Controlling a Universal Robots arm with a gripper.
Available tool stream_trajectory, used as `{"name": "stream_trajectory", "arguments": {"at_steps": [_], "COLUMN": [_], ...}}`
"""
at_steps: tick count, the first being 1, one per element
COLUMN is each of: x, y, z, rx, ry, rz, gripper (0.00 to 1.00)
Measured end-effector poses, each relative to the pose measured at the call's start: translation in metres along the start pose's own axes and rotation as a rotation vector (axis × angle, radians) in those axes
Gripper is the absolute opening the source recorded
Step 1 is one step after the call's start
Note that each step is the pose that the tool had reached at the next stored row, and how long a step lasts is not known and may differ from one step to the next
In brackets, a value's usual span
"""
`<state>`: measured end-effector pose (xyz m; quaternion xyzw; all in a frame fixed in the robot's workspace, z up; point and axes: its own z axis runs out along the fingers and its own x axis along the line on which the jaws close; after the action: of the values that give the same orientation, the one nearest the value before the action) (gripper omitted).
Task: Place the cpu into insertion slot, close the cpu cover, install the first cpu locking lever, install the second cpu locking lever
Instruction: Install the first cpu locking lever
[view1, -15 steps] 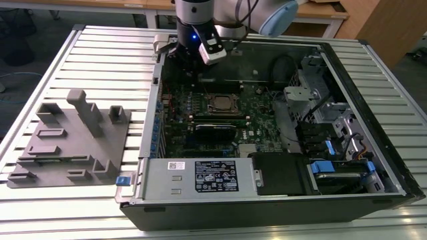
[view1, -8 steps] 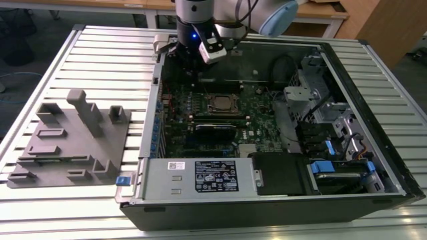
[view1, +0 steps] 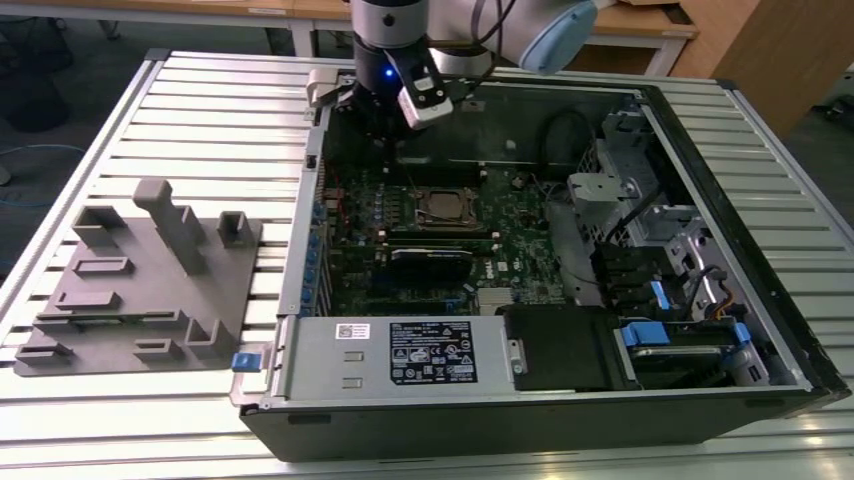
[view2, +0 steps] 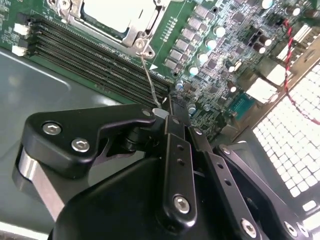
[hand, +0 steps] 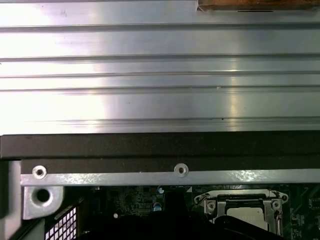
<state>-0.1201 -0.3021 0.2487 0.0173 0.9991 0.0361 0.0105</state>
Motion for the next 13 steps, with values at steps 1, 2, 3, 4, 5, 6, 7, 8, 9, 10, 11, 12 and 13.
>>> {"name": "stream_trajectory", "arguments": {"at_steps": [1, 2, 3, 4, 5, 6, 7, 8, 9, 10, 11, 12, 13], "x": [-0.0007, -0.0017, -0.0029, -0.0043, -0.0057, -0.0070, -0.0083, -0.0096, -0.0107, -0.0118, -0.0127, -0.0135, -0.0143], "y": [0.0000, 0.0000, 0.0000, 0.0001, 0.0001, 0.0002, 0.0002, 0.0003, 0.0003, 0.0003, 0.0004, 0.0004, 0.0004], "z": [0.0000, 0.0000, 0.0000, 0.0001, 0.0001, 0.0001, 0.0001, 0.0002, 0.0002, 0.0002, 0.0002, 0.0003, 0.0003], "rx": [-0.0002, -0.0003, -0.0003, -0.0003, -0.0004, -0.0003, -0.0002, -0.0003, -0.0003, -0.0003, -0.0002, -0.0003, -0.0002], "ry": [0.0000, 0.0000, 0.0001, 0.0001, 0.0000, 0.0001, 0.0001, 0.0001, 0.0001, 0.0001, 0.0001, 0.0001, 0.0001], "rz": [0.000, 0.000, 0.000, 0.000, 0.000, 0.000, 0.000, 0.000, 0.000, 0.000, 0.000, 0.000, 0.000], "gripper": [0.11, 0.11, 0.11, 0.11, 0.11, 0.11, 0.11, 0.11, 0.11, 0.11, 0.11, 0.11, 0.11]}}
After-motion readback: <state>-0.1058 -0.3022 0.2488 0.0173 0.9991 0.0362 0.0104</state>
